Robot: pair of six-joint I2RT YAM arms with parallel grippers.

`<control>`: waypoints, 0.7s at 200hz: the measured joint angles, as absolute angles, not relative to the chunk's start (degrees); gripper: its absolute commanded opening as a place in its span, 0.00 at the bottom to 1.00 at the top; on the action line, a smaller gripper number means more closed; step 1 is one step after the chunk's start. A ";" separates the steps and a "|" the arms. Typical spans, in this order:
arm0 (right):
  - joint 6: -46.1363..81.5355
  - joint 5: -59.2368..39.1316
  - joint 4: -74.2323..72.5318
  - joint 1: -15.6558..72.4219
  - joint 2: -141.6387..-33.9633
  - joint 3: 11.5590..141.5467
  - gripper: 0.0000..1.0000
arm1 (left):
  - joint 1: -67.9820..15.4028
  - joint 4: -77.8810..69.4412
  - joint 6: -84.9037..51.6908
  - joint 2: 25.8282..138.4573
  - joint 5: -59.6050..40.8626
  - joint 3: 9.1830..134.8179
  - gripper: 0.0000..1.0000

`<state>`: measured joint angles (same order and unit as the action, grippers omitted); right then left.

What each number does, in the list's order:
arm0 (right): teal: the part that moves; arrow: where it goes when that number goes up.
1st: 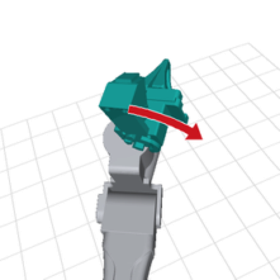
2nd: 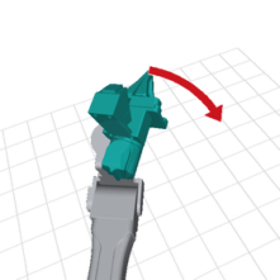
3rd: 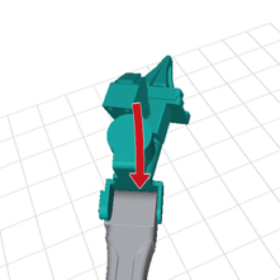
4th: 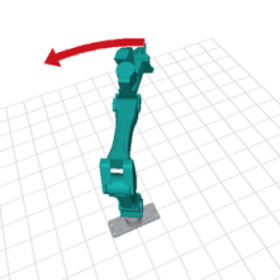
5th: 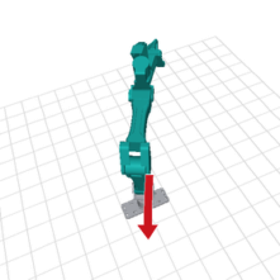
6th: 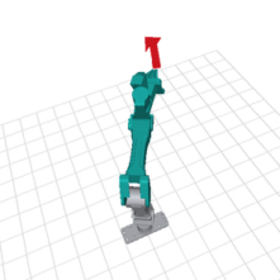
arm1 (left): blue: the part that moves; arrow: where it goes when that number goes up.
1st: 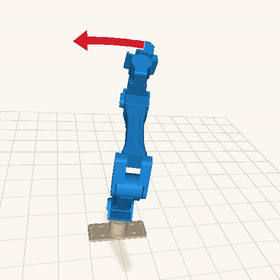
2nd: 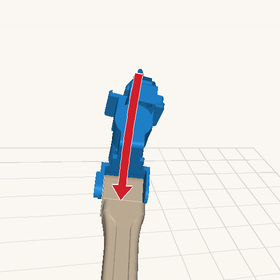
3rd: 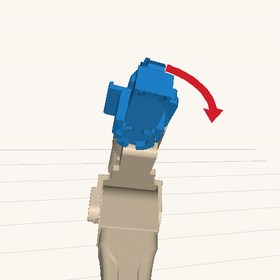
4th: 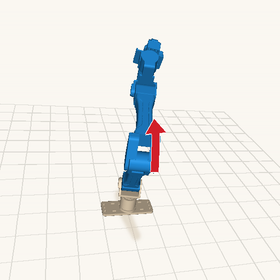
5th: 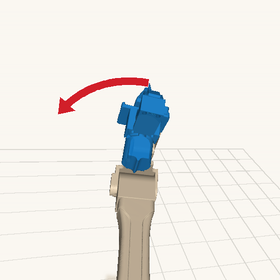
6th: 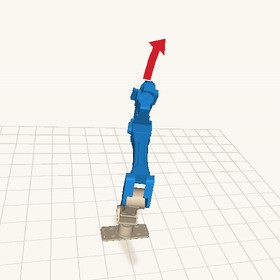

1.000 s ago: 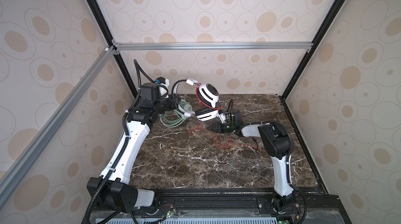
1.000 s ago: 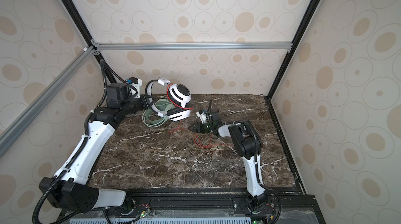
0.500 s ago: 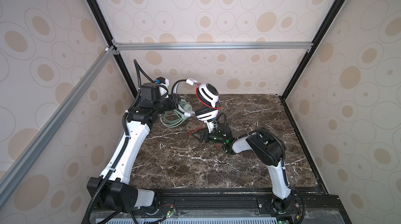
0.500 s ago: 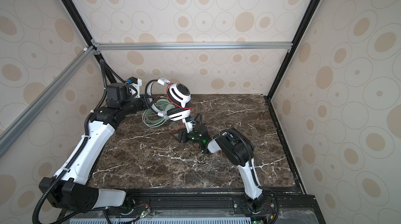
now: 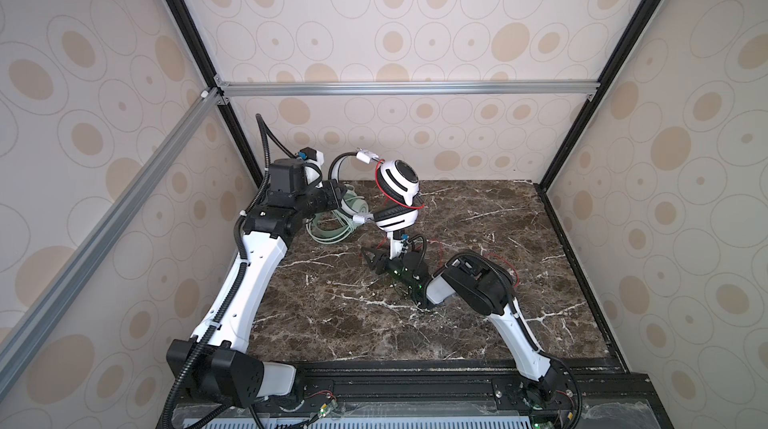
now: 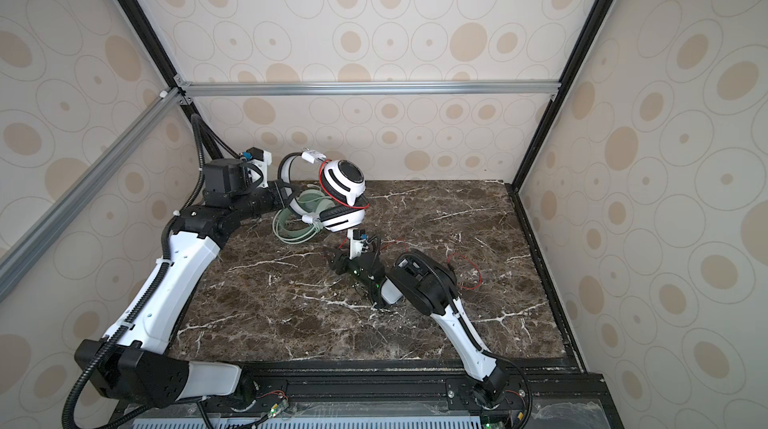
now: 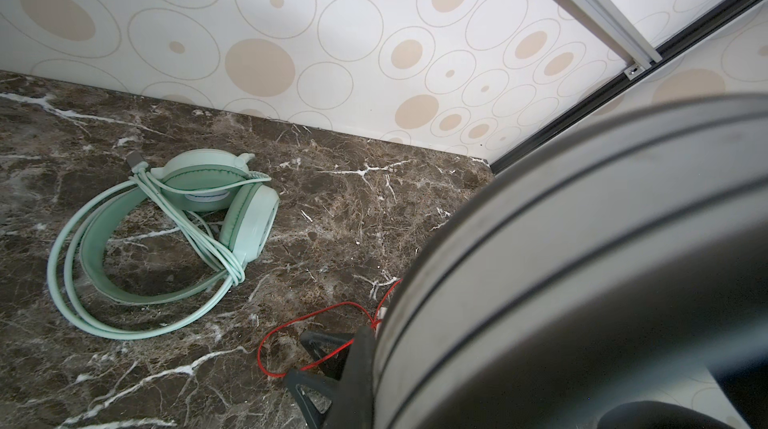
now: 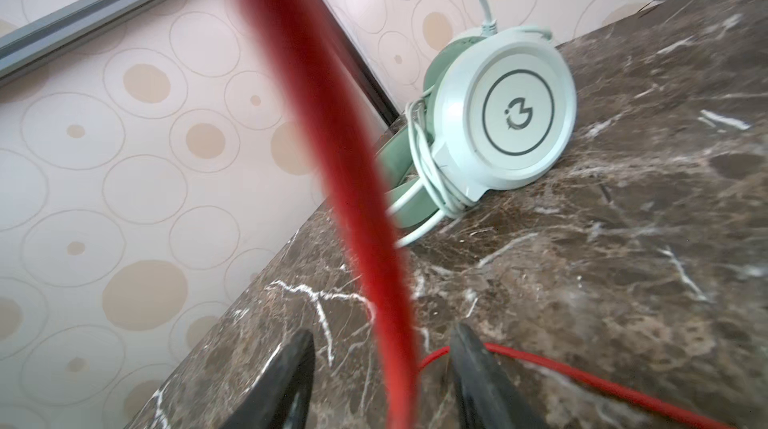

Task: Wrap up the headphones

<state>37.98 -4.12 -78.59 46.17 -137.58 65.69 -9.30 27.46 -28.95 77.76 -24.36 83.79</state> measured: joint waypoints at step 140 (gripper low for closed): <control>36.95 -4.86 -71.75 49.04 -122.98 44.97 0.00 | -8.54 27.51 -29.63 77.78 -19.68 83.24 0.00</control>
